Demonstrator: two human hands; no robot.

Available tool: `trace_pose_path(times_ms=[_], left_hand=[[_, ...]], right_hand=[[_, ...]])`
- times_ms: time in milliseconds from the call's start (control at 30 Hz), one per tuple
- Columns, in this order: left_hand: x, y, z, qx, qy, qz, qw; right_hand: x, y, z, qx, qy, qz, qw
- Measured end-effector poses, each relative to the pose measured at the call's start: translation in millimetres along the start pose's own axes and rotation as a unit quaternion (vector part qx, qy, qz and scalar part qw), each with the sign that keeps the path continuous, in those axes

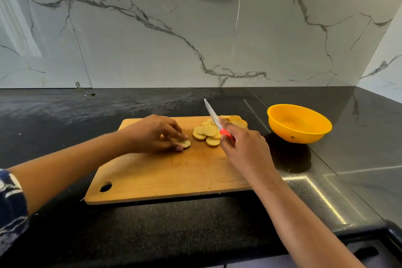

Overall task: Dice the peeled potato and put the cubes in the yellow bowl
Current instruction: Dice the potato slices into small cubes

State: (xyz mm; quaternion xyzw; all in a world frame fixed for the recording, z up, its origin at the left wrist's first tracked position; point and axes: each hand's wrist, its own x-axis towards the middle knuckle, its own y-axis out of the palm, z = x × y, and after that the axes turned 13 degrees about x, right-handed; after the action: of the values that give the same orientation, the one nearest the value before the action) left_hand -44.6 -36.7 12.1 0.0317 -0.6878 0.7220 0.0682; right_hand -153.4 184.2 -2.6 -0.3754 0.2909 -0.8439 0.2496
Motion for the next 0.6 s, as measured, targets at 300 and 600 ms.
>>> trace_pose_path(times_ms=[300,600], left_hand=[[-28,10,-35,0.08,-0.169,-0.057,0.981],[-43,16,-24,0.034,-0.175,-0.027,0.984]], right_hand=[[-24,-11,27,-0.041,-0.015,0.081,0.996],[-43,-2,53,-0.122,0.006,0.144,0.982]])
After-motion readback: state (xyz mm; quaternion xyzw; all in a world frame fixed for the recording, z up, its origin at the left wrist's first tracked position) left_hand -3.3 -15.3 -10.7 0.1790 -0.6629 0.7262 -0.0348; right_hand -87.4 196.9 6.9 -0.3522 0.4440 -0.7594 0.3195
